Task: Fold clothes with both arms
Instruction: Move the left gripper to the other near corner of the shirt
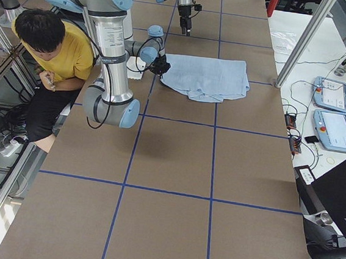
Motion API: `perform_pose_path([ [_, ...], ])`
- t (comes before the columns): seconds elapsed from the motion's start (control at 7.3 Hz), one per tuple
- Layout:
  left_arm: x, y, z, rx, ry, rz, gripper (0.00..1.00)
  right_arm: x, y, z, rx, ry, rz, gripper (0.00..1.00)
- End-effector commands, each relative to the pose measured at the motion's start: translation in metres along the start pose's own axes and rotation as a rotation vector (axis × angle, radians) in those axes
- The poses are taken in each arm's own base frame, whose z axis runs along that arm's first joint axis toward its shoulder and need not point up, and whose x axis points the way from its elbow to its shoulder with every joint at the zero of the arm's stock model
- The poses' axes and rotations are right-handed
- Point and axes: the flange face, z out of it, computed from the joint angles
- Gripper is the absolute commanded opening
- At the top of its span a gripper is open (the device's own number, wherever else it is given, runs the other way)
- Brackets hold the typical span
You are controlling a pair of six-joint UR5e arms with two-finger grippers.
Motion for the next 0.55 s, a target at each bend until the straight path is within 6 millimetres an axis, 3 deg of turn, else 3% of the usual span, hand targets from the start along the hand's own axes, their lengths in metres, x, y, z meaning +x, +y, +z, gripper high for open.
perform_pose_path([
  [0.0, -0.014, 0.046, 0.025, -0.01, -0.025, -0.126, 0.93, 0.003, -0.003, -0.003, -0.003, 0.0, -0.001, 0.0],
  [0.14, -0.02, 0.056, 0.035, -0.022, -0.045, -0.16, 0.86, 0.003, -0.003, -0.003, -0.003, 0.0, -0.001, 0.0],
  [0.27, -0.025, 0.066, 0.04, -0.028, -0.056, -0.172, 0.86, 0.003, -0.003, -0.003, -0.003, 0.0, -0.001, 0.0],
  [0.41, -0.036, 0.077, 0.062, -0.022, -0.089, -0.164, 0.86, 0.003, -0.002, -0.003, -0.003, 0.001, -0.002, 0.0],
])
